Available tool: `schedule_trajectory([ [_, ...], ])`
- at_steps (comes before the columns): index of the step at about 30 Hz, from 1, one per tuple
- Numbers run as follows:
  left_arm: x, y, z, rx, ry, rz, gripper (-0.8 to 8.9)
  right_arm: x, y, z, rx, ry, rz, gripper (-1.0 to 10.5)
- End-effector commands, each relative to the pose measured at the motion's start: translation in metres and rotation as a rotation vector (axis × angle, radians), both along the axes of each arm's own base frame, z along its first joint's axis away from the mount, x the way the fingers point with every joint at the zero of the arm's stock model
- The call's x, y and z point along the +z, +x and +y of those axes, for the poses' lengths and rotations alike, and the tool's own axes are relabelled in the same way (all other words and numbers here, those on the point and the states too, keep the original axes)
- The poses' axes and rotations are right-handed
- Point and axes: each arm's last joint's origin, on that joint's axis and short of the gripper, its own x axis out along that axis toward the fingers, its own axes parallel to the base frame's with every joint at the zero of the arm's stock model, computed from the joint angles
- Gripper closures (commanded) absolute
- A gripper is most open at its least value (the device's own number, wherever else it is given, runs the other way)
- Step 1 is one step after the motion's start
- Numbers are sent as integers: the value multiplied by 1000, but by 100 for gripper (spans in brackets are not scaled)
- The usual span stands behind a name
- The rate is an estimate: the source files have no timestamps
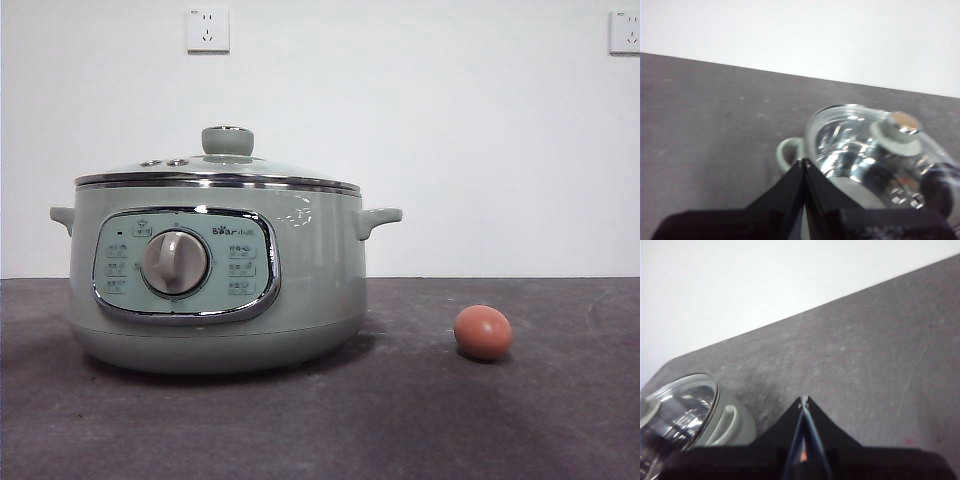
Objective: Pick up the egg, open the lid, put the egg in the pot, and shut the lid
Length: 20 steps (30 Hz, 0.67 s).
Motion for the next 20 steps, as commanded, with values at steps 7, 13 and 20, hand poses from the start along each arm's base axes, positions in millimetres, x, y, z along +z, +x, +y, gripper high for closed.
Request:
schedule_trajectory([
  [7,39,37,-7,-151,-36,61,808,32,40,8,164,-110,121,946],
  [13,43,60,-10,-185,-47,122,519,33,57,12,287,-111,181,793],
  [20,45,66,-11,-185,-46,122,458,30,63,14,289,-112,208,442],
])
